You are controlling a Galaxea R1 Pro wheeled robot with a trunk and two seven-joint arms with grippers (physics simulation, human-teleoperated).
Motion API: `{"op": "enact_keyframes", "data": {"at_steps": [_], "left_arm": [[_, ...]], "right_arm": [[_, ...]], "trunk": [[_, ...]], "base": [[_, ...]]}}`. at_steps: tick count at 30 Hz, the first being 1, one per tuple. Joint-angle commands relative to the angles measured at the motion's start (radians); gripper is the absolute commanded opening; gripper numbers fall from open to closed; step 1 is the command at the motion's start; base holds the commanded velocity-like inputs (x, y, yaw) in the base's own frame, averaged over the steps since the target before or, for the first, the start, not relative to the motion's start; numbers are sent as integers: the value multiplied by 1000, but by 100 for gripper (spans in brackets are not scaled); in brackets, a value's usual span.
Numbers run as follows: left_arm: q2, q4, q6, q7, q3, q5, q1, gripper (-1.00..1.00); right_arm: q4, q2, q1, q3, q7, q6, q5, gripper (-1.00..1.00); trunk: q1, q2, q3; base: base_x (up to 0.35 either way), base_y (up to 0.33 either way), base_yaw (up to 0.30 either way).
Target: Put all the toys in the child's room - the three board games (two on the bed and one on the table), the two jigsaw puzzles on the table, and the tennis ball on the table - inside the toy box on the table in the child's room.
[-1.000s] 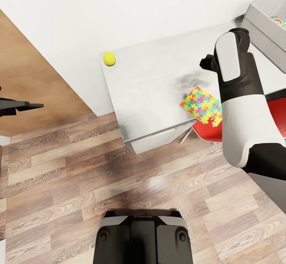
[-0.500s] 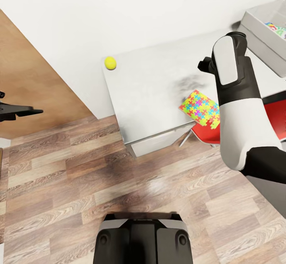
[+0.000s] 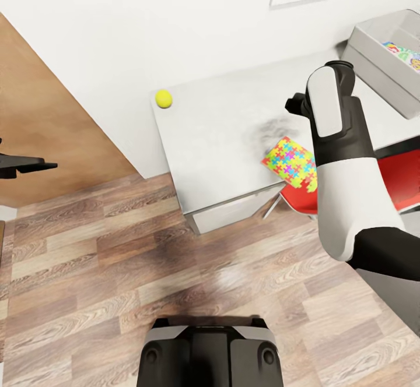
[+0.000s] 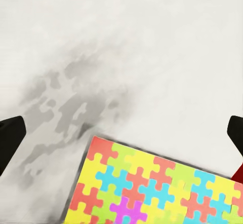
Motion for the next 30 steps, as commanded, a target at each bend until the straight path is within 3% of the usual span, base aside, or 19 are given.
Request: {"op": "enact_keyframes", "data": {"at_steps": [1,6,12,30], "left_arm": [[5,9,11,-5,-4,0,-1,100],[12,44,10,-5,-5,-2,0,100],[13,102,8,-5,-6,-5,1,100],[11,162,-4,-5,-10,-7,2,100]], "right_arm": [[-10,4,3,1,-10,5,-9,100],[-32,21,8,0,-11,6,-9,100],[-39,22,23,-2,-11,6,-9,100],[-119,14,197,-39,-10,7,-9,100]], "trunk": [[1,-2,0],[1,-2,9],[1,-2,19],[1,-2,48]], "base": [[0,0,0],[0,0,0],[0,0,0],[0,0,0]]}}
